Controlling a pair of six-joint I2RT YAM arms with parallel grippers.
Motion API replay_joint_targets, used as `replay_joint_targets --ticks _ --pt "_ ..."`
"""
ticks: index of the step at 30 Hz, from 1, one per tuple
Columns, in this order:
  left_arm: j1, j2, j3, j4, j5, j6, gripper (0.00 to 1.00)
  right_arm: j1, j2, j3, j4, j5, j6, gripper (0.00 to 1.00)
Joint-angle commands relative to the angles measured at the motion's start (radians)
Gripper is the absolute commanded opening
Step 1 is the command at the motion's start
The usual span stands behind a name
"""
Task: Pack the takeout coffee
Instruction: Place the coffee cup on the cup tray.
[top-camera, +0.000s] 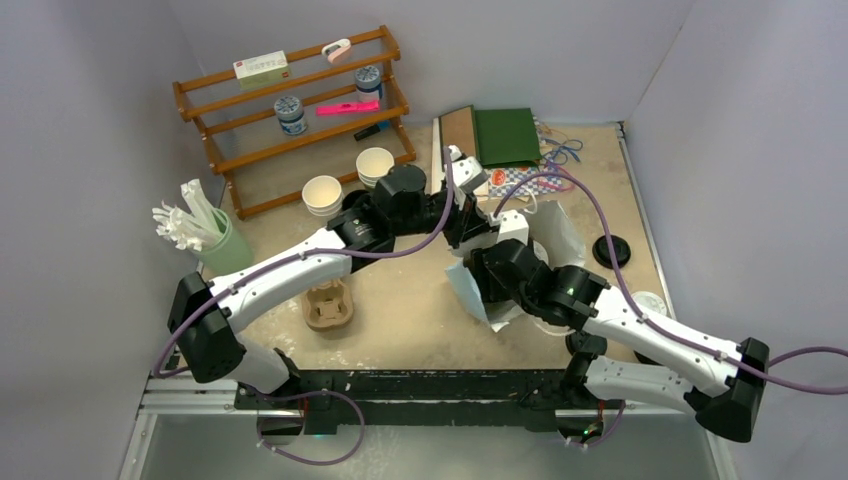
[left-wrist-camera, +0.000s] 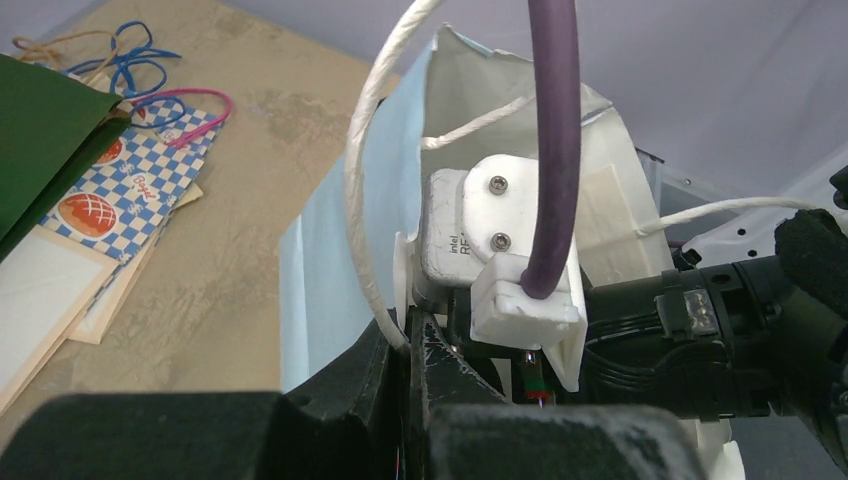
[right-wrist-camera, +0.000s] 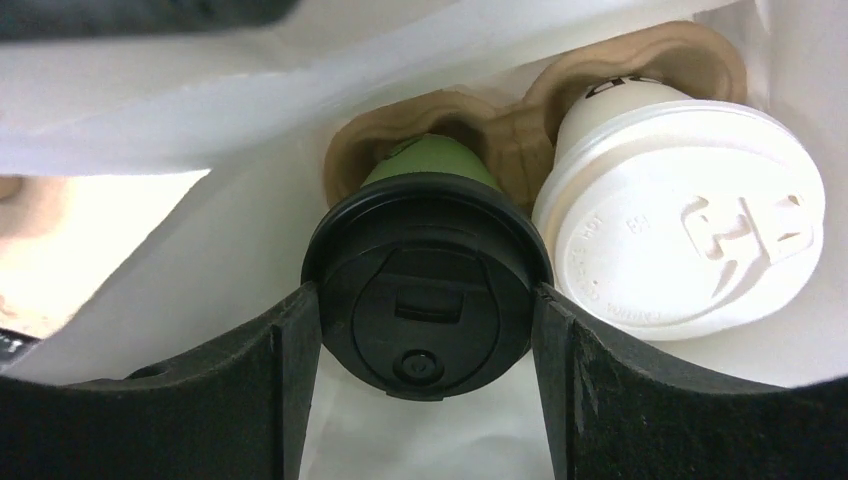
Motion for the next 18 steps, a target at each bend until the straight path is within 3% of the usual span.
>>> replay_joint_targets --ticks 1,6,18 --pt "-0.035 -0.022 0.07 0.004 0.08 0.028 0.0 -0.012 0.03 0.056 -0.057 0.043 0.0 0.17" --pt "-0.059 0.004 0.14 -0.097 0.055 0.115 0.0 -0.016 0.047 0.072 -0.059 0.068 -0.025 0.18" --pt "-0.061 0.064 0.245 -0.084 0.026 0.181 0.0 -0.017 0.113 -0.012 0.13 -0.005 -0.094 0.18"
